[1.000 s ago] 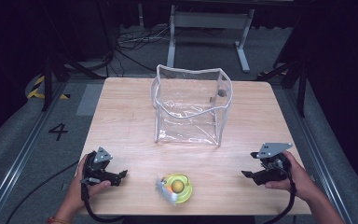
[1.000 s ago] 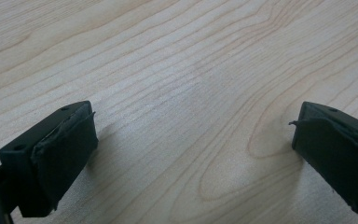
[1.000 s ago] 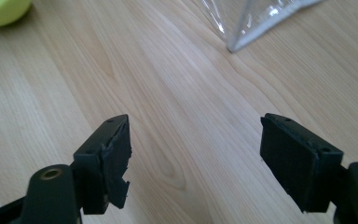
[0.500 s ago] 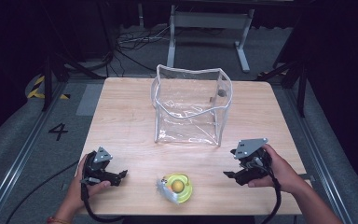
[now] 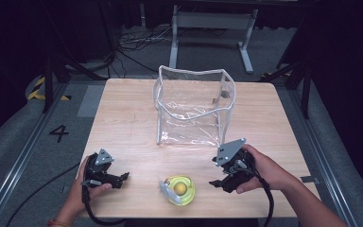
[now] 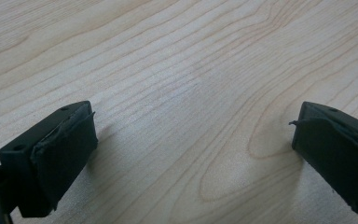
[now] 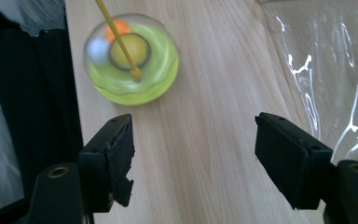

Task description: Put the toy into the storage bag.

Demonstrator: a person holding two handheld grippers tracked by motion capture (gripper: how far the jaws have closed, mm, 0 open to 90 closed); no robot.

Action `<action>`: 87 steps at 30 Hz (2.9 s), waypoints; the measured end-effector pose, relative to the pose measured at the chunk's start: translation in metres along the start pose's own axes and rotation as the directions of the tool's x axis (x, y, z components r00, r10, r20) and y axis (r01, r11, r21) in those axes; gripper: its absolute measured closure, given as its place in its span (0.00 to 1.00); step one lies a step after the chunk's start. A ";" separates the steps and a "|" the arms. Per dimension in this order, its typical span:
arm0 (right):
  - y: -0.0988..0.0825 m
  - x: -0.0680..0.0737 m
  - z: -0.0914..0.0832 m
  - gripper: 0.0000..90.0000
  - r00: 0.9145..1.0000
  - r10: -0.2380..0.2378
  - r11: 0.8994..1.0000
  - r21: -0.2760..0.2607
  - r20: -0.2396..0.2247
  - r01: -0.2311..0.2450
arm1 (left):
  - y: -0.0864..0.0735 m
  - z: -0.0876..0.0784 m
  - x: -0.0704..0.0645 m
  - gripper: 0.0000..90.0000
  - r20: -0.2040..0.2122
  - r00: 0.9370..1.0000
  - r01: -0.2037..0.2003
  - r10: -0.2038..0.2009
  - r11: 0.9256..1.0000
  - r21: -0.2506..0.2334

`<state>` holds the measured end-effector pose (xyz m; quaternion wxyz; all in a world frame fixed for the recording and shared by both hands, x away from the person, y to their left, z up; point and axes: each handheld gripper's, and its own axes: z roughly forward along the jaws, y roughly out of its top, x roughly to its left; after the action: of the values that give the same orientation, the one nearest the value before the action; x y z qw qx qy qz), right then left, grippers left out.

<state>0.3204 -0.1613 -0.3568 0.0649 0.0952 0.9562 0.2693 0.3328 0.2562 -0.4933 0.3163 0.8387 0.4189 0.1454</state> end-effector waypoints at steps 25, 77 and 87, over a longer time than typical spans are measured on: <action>0.081 0.029 0.016 0.62 0.986 -0.141 0.985 0.084 -0.092 0.148 | 0.000 0.000 0.000 0.00 -0.002 1.000 0.000 0.000 1.000 0.000; -0.024 -0.056 -0.136 0.98 0.978 0.129 0.977 0.149 0.165 -0.154 | 0.000 -0.001 0.000 0.01 0.002 1.000 -0.001 0.001 1.000 0.007; -0.025 -0.086 -0.160 0.98 0.950 0.196 0.965 0.125 0.244 -0.231 | 0.000 -0.001 0.000 0.01 0.002 1.000 0.001 -0.001 1.000 0.003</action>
<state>0.3723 -0.2812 -0.2283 0.1381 0.2334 0.9439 0.1882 0.3322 0.2565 -0.4931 0.3154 0.8391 0.4192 0.1438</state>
